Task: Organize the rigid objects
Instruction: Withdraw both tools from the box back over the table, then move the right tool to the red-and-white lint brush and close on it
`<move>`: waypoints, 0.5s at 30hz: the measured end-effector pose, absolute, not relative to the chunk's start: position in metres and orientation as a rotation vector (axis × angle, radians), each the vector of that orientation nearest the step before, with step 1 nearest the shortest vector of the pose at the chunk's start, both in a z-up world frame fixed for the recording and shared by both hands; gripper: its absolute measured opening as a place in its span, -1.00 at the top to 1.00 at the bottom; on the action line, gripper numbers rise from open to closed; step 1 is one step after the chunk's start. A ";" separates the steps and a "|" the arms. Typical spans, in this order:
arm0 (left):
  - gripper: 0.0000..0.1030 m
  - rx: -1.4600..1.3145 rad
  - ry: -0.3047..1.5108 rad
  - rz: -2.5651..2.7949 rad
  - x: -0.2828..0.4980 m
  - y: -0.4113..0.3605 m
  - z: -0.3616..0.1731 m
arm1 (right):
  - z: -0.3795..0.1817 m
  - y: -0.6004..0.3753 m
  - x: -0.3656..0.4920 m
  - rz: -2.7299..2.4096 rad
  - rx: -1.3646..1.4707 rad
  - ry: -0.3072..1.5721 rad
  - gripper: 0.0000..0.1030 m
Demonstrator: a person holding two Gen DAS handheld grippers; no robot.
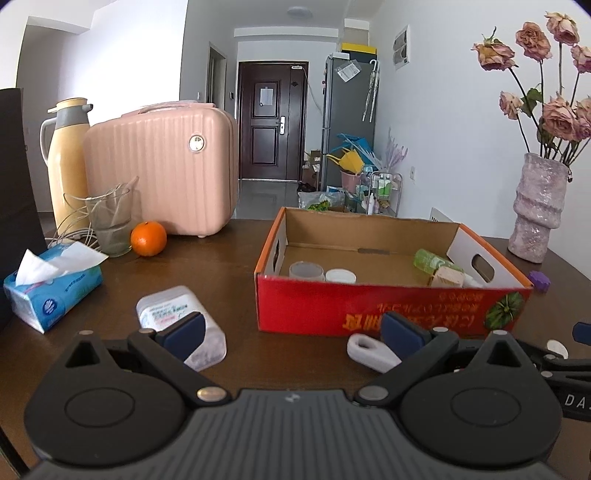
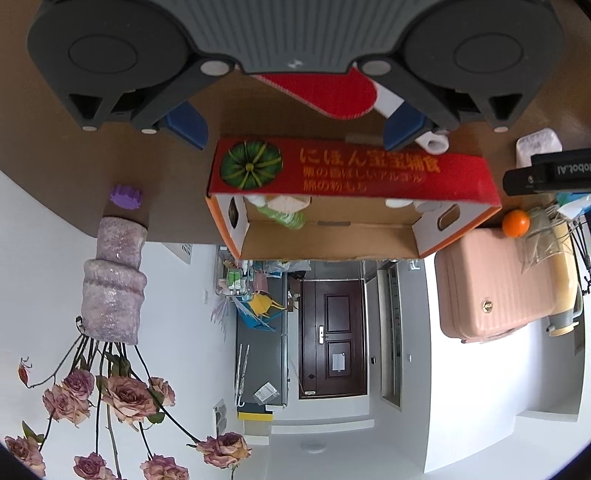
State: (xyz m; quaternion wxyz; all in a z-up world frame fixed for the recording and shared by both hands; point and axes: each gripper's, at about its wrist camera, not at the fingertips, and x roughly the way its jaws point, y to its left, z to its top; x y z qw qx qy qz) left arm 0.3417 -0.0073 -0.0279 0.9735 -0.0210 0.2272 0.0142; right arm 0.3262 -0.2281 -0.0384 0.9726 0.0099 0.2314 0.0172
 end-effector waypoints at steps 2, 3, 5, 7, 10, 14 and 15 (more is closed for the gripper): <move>-1.00 -0.044 0.461 0.031 0.336 -0.007 -0.029 | -0.040 -0.229 0.320 0.034 0.024 0.468 -0.97; -1.00 -0.045 0.463 0.032 0.333 -0.007 -0.029 | -0.040 -0.230 0.318 0.034 0.028 0.470 -0.97; -1.00 -0.049 0.467 0.033 0.328 -0.005 -0.030 | -0.041 -0.232 0.313 0.033 0.038 0.474 -0.97; -1.00 -0.050 0.469 0.035 0.324 -0.003 -0.031 | -0.044 -0.234 0.308 0.029 0.048 0.483 -0.97; -1.00 -0.052 0.477 0.039 0.319 -0.001 -0.032 | -0.047 -0.236 0.303 0.024 0.057 0.492 -0.97; -1.00 -0.057 0.486 0.046 0.311 0.003 -0.035 | -0.048 -0.238 0.296 0.021 0.064 0.496 -0.97; -1.00 -0.057 0.487 0.047 0.309 0.004 -0.035 | -0.049 -0.238 0.295 0.021 0.063 0.498 -0.97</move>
